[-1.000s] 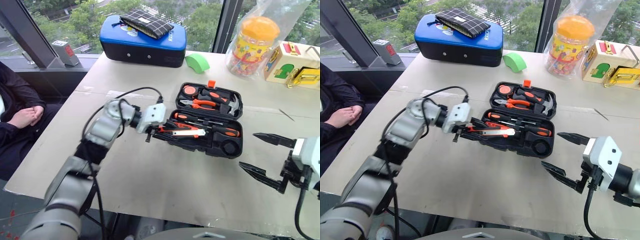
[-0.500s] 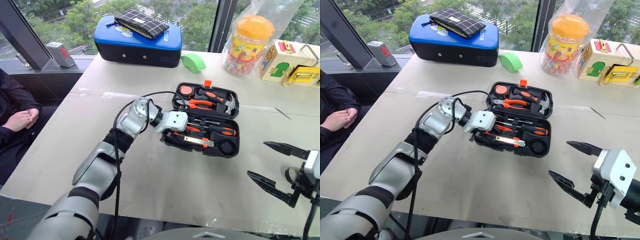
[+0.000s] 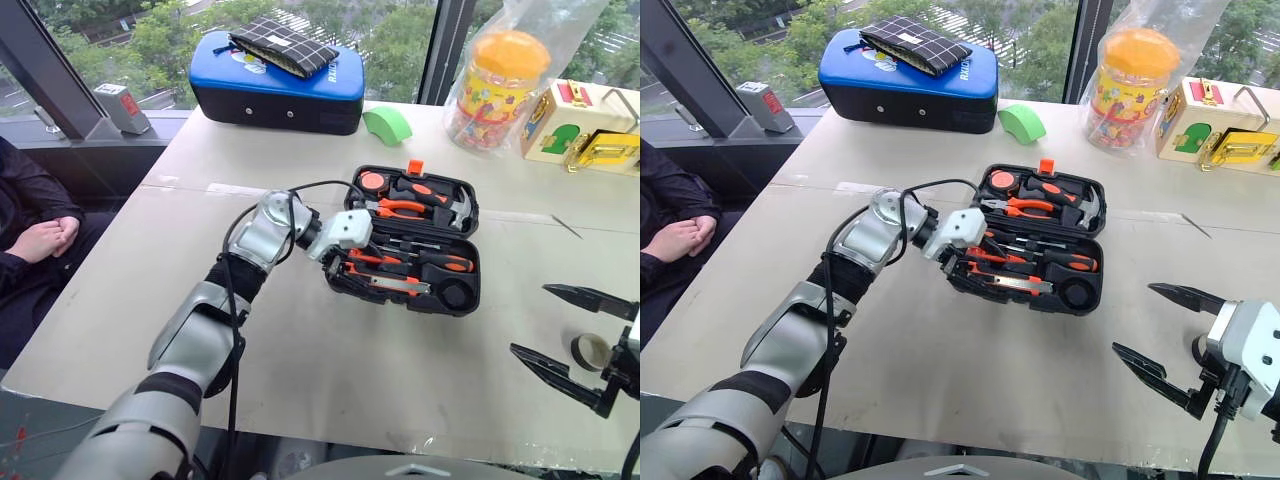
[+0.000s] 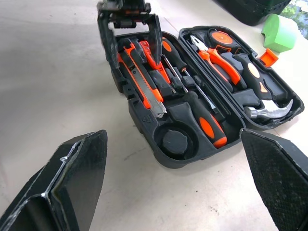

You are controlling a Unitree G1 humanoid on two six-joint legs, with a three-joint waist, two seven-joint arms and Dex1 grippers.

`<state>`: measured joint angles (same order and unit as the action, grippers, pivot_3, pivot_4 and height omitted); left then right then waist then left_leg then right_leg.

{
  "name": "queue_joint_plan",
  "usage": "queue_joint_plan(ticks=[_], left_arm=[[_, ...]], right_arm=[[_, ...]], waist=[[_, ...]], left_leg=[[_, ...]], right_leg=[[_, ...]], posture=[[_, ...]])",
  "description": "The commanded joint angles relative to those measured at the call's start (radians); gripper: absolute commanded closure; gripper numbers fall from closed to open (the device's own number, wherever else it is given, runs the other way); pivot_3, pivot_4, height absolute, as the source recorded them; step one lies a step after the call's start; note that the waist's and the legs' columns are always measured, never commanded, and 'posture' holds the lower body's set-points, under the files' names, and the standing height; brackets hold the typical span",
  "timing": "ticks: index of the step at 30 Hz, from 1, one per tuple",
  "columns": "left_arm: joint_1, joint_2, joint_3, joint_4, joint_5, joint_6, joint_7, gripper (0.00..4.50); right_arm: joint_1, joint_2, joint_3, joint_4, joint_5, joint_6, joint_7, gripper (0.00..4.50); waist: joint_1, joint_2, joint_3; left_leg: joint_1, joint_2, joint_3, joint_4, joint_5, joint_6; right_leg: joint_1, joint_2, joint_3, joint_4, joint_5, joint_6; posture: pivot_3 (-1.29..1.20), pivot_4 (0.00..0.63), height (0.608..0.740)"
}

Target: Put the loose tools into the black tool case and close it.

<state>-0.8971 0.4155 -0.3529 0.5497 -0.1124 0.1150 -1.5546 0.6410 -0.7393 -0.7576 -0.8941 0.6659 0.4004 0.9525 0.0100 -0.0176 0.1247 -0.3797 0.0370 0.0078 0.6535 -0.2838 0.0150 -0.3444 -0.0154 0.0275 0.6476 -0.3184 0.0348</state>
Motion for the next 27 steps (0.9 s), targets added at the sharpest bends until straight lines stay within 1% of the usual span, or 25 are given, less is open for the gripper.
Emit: queue_joint_plan(ticks=[1, 2, 3, 4, 6, 7, 11, 13, 17, 19, 22, 25, 27], left_arm=[[0.048, 0.03, 0.089, -0.131, -0.086, 0.123, 0.034, 1.83], [0.067, 0.035, 0.092, -0.158, -0.086, 0.152, 0.055, 2.37], [0.088, 0.034, 0.093, -0.184, -0.079, 0.16, 0.082, 2.81], [0.107, 0.029, 0.094, -0.204, -0.071, 0.174, 0.116, 3.4], [0.14, 0.024, 0.076, -0.227, -0.044, 0.192, 0.162, 4.36], [0.154, 0.025, 0.056, -0.226, -0.015, 0.174, 0.185, 4.45], [0.181, 0.034, -0.037, -0.183, 0.119, 0.127, 0.274, 4.45], [0.185, 0.031, -0.061, -0.171, 0.15, 0.107, 0.297, 4.45], [0.196, 0.017, -0.084, -0.177, 0.161, 0.069, 0.299, 4.45], [0.208, 0.002, -0.054, -0.204, 0.119, 0.045, 0.298, 4.45], [0.22, -0.029, 0.07, -0.32, -0.052, 0.137, 0.277, 4.45], [0.24, 0.016, 0.144, -0.471, -0.188, 0.255, 0.227, 4.45], [0.264, 0.041, 0.151, -0.593, -0.26, 0.355, 0.217, 4.45]], right_arm=[[-0.015, 0.006, 0.022, -0.013, -0.014, -0.026, -0.015, 0.0], [-0.02, 0.006, 0.03, -0.014, -0.014, -0.025, -0.021, 0.0], [-0.022, 0.008, 0.036, -0.017, -0.013, -0.024, -0.026, 0.0], [-0.025, 0.009, 0.041, -0.019, -0.013, -0.022, -0.032, 0.0], [-0.028, 0.009, 0.051, -0.023, -0.013, -0.021, -0.039, 0.0], [-0.028, 0.009, 0.054, -0.023, -0.014, -0.02, -0.041, 0.0], [-0.027, 0.008, 0.06, -0.03, -0.011, -0.016, -0.05, 0.0], [-0.024, 0.009, 0.065, -0.04, -0.008, -0.01, -0.059, 0.0], [0.011, 0.03, 0.078, -0.075, -0.011, 0.011, -0.094, 0.0], [0.035, 0.051, 0.075, -0.085, -0.02, 0.017, -0.116, 0.0], [0.049, 0.1, 0.044, -0.103, -0.015, 0.063, -0.22, 0.0], [0.068, 0.111, 0.012, -0.127, -0.001, 0.191, -0.344, 0.0], [0.081, 0.105, -0.032, -0.111, -0.025, 0.23, -0.375, 0.0]], waist=[[-0.002, 0.001, 0.0], [-0.002, 0.001, -0.001], [-0.001, 0.001, -0.001], [0.001, 0.001, -0.001], [0.006, 0.001, -0.001], [0.006, 0.001, -0.001], [0.007, 0.0, -0.004], [0.007, 0.001, -0.005], [0.005, 0.001, -0.007], [0.006, 0.003, -0.008], [0.004, 0.003, -0.007], [0.003, 0.001, -0.004], [0.001, 0.002, -0.005]], left_leg=[[0.0, 0.0, 0.0, 0.0, 0.0, 0.0], [0.001, 0.0, 0.0, 0.0, 0.0, 0.0], [0.001, 0.0, 0.0, 0.0, 0.0, 0.0], [0.001, 0.0, 0.0, 0.0, 0.0, 0.0], [0.001, 0.0, 0.0, 0.001, 0.0, 0.0], [0.001, 0.0, -0.001, 0.001, 0.0, 0.0], [0.001, -0.001, -0.001, 0.002, 0.0, 0.0], [0.002, -0.001, 0.0, 0.002, 0.0, 0.0], [0.003, -0.001, 0.001, 0.002, 0.0, 0.0], [0.004, -0.001, 0.001, 0.002, 0.0, 0.0], [0.003, -0.001, 0.002, 0.002, 0.0, 0.0], [0.0, 0.0, 0.001, 0.002, 0.0, 0.0], [0.0, 0.001, 0.001, 0.002, 0.001, -0.001]], right_leg=[[0.0, 0.0, 0.0, 0.0, 0.0, 0.0], [0.0, 0.0, 0.001, 0.001, 0.0, 0.0], [0.0, 0.0, 0.001, 0.001, 0.0, 0.0], [0.0, -0.001, 0.001, 0.001, 0.0, 0.0], [0.0, -0.001, 0.001, 0.002, 0.0, 0.0], [0.0, -0.001, 0.001, 0.002, 0.0, 0.0], [0.001, -0.002, 0.001, 0.003, 0.0, 0.0], [0.002, -0.002, 0.002, 0.003, 0.0, 0.0], [0.002, -0.002, 0.004, 0.007, 0.0, 0.0], [0.002, -0.002, 0.004, 0.008, 0.0, 0.0], [0.001, -0.002, 0.004, 0.007, 0.0, 0.0], [-0.002, -0.002, 0.004, 0.007, 0.0, 0.0], [-0.002, -0.002, 0.003, 0.008, 0.0, 0.0]], posture=[[0.0, 0.15, 0.74], [0.0, 0.15, 0.74], [0.0, 0.15, 0.74], [0.0, 0.15, 0.74], [0.0, 0.15, 0.74], [0.0, 0.15, 0.74], [0.0, 0.15, 0.74], [0.0, 0.15, 0.74], [0.0, 0.15, 0.74], [0.0, 0.15, 0.74], [0.0, 0.15, 0.74], [0.0, 0.15, 0.74], [0.0, 0.15, 0.74]])
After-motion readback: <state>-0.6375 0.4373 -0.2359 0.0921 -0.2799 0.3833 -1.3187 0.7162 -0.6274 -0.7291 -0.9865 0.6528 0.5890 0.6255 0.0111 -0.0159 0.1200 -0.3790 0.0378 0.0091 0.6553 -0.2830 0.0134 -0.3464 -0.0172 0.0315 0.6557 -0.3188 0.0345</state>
